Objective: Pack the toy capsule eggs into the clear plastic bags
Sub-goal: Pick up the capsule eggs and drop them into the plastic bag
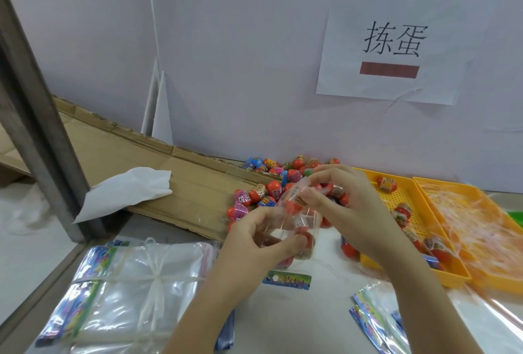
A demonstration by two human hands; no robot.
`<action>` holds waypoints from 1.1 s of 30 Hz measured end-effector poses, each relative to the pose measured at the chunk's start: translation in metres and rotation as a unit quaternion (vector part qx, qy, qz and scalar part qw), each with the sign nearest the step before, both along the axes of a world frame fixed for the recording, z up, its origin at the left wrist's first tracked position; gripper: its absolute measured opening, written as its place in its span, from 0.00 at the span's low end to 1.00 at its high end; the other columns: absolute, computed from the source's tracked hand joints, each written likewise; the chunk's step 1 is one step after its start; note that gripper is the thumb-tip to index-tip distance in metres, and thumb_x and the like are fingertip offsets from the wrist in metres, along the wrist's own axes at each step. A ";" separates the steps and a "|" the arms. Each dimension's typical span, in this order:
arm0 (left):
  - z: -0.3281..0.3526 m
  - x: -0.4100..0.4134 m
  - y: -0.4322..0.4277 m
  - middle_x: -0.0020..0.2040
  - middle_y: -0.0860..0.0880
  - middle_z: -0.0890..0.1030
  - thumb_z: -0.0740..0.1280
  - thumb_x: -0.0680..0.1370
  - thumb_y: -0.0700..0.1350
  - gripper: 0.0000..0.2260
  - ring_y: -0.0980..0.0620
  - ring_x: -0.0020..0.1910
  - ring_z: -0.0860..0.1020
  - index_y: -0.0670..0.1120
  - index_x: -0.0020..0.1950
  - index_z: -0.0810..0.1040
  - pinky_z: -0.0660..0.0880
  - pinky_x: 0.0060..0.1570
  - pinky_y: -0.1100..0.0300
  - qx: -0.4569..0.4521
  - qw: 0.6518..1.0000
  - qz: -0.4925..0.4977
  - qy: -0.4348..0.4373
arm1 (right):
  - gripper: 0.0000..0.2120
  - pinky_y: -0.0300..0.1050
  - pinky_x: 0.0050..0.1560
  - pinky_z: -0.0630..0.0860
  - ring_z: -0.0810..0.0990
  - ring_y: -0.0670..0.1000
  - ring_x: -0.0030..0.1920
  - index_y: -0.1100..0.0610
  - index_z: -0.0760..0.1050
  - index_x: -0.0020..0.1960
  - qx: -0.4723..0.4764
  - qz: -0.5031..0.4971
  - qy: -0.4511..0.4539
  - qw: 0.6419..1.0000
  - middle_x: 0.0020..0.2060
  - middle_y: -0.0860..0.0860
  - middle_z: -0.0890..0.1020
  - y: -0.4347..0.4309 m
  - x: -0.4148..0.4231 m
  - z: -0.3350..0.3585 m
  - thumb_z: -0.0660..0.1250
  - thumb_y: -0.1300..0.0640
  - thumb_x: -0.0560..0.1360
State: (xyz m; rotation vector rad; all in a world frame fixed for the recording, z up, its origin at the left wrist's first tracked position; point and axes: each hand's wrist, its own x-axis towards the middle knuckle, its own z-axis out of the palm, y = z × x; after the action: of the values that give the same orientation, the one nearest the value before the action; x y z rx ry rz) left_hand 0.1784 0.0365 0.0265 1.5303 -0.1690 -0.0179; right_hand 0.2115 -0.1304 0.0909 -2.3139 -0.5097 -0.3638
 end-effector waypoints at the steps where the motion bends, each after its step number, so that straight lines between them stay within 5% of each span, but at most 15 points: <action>1: 0.000 0.000 0.000 0.49 0.52 0.85 0.76 0.61 0.59 0.26 0.50 0.48 0.84 0.53 0.57 0.80 0.81 0.42 0.61 0.000 1.000 0.001 0.002 | 0.03 0.45 0.64 0.64 0.67 0.32 0.56 0.35 0.73 0.43 0.008 0.000 0.000 1.000 0.50 0.29 0.71 -0.001 0.000 0.000 0.64 0.38 0.70; 9: 0.003 -0.001 -0.003 0.49 0.50 0.86 0.74 0.63 0.59 0.21 0.50 0.48 0.85 0.53 0.53 0.83 0.81 0.43 0.60 -0.044 0.999 -0.010 -0.003 | 0.24 0.56 0.72 0.52 0.54 0.37 0.67 0.34 0.80 0.46 -0.067 0.040 0.002 0.997 0.66 0.35 0.66 0.001 -0.005 0.000 0.47 0.29 0.70; 12: 0.003 0.000 0.000 0.48 0.50 0.86 0.74 0.62 0.58 0.16 0.50 0.45 0.85 0.55 0.47 0.86 0.80 0.39 0.61 -0.099 0.995 0.028 0.009 | 0.16 0.47 0.70 0.57 0.60 0.42 0.71 0.29 0.74 0.53 0.035 0.064 -0.021 0.997 0.68 0.40 0.69 0.002 -0.004 0.001 0.48 0.33 0.75; 16: 0.003 0.004 0.009 0.41 0.49 0.86 0.74 0.60 0.57 0.12 0.51 0.38 0.85 0.55 0.40 0.86 0.80 0.34 0.61 -0.169 0.978 0.116 0.027 | 0.09 0.25 0.50 0.70 0.75 0.33 0.55 0.37 0.71 0.58 0.237 0.000 -0.057 0.970 0.56 0.38 0.77 -0.003 0.010 -0.012 0.60 0.47 0.79; 18: 0.003 0.007 0.014 0.40 0.50 0.86 0.74 0.61 0.56 0.10 0.53 0.38 0.85 0.55 0.39 0.86 0.80 0.33 0.61 -0.192 0.968 0.158 0.024 | 0.11 0.29 0.47 0.73 0.75 0.37 0.50 0.37 0.72 0.56 0.181 -0.034 -0.010 0.983 0.53 0.39 0.77 -0.006 0.018 -0.026 0.63 0.53 0.79; 21: 0.003 0.009 0.019 0.39 0.50 0.86 0.74 0.61 0.55 0.09 0.54 0.36 0.85 0.55 0.39 0.86 0.79 0.30 0.61 -0.224 0.957 0.182 0.026 | 0.15 0.39 0.58 0.69 0.71 0.43 0.55 0.41 0.73 0.64 -0.072 -0.051 0.082 0.993 0.58 0.41 0.73 -0.006 0.028 -0.053 0.65 0.52 0.78; 23: 0.003 0.010 0.020 0.39 0.49 0.86 0.76 0.57 0.55 0.13 0.52 0.36 0.85 0.54 0.39 0.86 0.79 0.29 0.60 -0.236 0.954 0.183 0.035 | 0.18 0.41 0.56 0.72 0.73 0.46 0.56 0.43 0.71 0.67 -0.176 -0.071 0.095 0.977 0.60 0.45 0.73 -0.001 0.031 -0.069 0.65 0.48 0.77; 29: 0.004 0.007 0.017 0.46 0.46 0.87 0.77 0.59 0.53 0.17 0.49 0.43 0.86 0.54 0.47 0.86 0.81 0.36 0.60 -0.222 0.967 0.122 0.020 | 0.17 0.39 0.44 0.72 0.73 0.48 0.51 0.49 0.71 0.62 -0.230 -0.120 0.049 0.964 0.57 0.47 0.74 0.016 0.032 -0.091 0.68 0.53 0.75; 33: 0.002 0.009 0.018 0.47 0.48 0.86 0.79 0.56 0.51 0.21 0.49 0.46 0.85 0.54 0.48 0.86 0.81 0.38 0.59 -0.191 0.975 0.113 0.015 | 0.11 0.37 0.50 0.74 0.74 0.42 0.48 0.49 0.77 0.57 -0.051 -0.102 0.021 0.993 0.53 0.48 0.76 0.009 0.030 -0.073 0.68 0.57 0.76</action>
State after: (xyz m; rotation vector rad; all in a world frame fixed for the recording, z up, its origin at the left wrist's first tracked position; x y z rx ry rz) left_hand 0.1878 0.0546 0.0289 1.1571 0.0268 0.1636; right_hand 0.2420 -0.1213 0.0178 -2.4745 -0.2771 -0.3918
